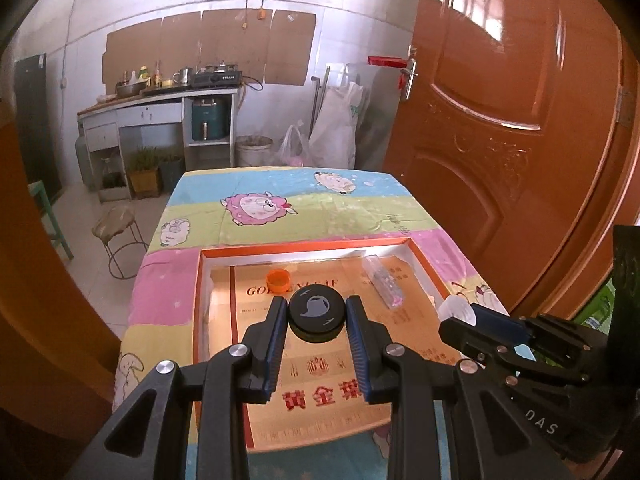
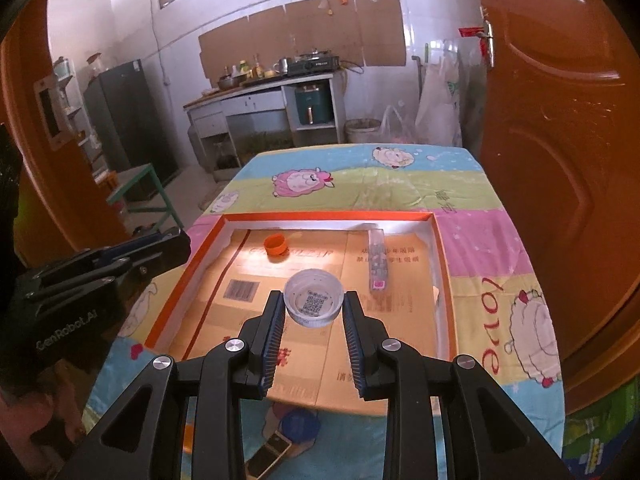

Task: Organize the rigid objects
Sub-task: 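Release the black cap in the box lid while the right tool releases the white cap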

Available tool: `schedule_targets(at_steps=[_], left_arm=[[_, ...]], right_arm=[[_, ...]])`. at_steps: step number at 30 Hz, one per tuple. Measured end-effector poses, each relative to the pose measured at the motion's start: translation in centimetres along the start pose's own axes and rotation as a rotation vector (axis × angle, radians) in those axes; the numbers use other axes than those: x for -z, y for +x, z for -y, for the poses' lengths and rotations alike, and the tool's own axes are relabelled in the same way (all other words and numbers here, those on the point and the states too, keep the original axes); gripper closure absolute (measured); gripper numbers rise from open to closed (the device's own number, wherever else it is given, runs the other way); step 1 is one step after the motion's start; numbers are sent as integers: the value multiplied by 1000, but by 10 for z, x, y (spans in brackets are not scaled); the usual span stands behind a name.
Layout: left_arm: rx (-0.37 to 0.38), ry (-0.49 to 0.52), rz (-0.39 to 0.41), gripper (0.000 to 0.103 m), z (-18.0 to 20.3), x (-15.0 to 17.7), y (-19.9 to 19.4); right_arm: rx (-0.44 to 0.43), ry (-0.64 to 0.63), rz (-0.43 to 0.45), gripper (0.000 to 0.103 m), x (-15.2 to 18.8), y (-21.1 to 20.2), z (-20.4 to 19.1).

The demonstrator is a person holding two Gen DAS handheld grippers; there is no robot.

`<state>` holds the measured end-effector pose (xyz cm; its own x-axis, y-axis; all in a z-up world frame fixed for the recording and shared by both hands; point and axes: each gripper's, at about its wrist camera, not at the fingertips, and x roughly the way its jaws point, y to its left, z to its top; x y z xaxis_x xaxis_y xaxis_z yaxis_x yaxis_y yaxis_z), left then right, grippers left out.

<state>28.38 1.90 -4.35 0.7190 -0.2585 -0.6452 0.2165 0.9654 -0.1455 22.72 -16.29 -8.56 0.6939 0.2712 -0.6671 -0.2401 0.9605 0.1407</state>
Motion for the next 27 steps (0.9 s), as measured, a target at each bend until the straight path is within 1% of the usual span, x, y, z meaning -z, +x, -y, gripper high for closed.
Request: schedule_targets(at_steps=[5,9,15,22,27], left_arm=[[-9,-23,-26,73,-10,-5,18],[-21,-46,-61,73,-20,-7,35],[-45,-80,-106,73,-38,-11,58],[-85,-107,-139,73,-55,-21,84],[-104,-107,-159,73,-59,-27,103]], right_arm=[[-1,-7,-18,73,-11,19,6],[-12,-6,-51,73,-18,39,10],[-13,-33,-79,73,-32,62,7],[-17,-58,-119,73,-48,89,7],[-26,-69,-157,73,-54,113,6]])
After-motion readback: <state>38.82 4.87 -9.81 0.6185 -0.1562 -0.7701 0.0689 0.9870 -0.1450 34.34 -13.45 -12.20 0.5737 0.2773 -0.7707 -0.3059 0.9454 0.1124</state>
